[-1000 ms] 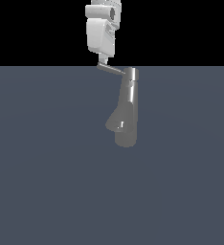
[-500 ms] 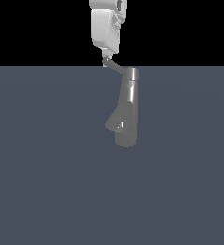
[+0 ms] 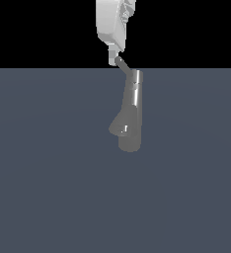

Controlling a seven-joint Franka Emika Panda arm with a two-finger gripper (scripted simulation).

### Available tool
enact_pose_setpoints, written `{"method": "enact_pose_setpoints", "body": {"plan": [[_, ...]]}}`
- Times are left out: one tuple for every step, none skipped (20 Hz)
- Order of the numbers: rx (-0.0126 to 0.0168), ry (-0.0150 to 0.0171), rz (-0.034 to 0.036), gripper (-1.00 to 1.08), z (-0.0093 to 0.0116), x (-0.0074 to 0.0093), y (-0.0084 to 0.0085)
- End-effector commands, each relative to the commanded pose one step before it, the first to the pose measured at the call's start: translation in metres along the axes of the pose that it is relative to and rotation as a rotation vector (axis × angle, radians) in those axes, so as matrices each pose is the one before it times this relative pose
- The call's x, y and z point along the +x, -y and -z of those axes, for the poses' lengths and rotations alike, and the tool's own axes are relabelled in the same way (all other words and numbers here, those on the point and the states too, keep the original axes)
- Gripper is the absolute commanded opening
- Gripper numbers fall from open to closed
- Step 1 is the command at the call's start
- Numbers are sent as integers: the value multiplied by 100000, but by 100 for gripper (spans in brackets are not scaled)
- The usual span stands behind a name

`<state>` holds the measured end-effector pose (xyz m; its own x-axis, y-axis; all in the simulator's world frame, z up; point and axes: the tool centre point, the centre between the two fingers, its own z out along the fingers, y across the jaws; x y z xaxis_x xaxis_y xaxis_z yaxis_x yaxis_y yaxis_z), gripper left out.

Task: Turn on the faucet by rotating a designated handle.

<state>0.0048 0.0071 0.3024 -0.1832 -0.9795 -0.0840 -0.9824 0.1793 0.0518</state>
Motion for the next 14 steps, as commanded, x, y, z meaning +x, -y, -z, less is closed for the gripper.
{"method": "enact_pose_setpoints", "body": {"plan": [[-1378,-262,-698,-100,-148,1067,-942],[-99,-3,68,-100,95,198,-300],[-127,-5,88,-100,82,190,-295],[0,0,0,-100,0,0,0],[1262,188,693,-100,350,-676,465],[-85,-9,-46,-100,20,635,-42],[-85,-10,-46,-100,20,641,-42],[-85,-10,-46,-100,21,647,-43],[-85,-10,-46,-100,22,653,-43],[-85,-11,-46,-100,22,659,-44],[-85,-11,-46,-100,23,664,-44],[-85,-12,-46,-100,23,669,-44],[-85,-12,-46,-100,24,674,-44],[-85,-13,-46,-100,24,679,-44]]}}
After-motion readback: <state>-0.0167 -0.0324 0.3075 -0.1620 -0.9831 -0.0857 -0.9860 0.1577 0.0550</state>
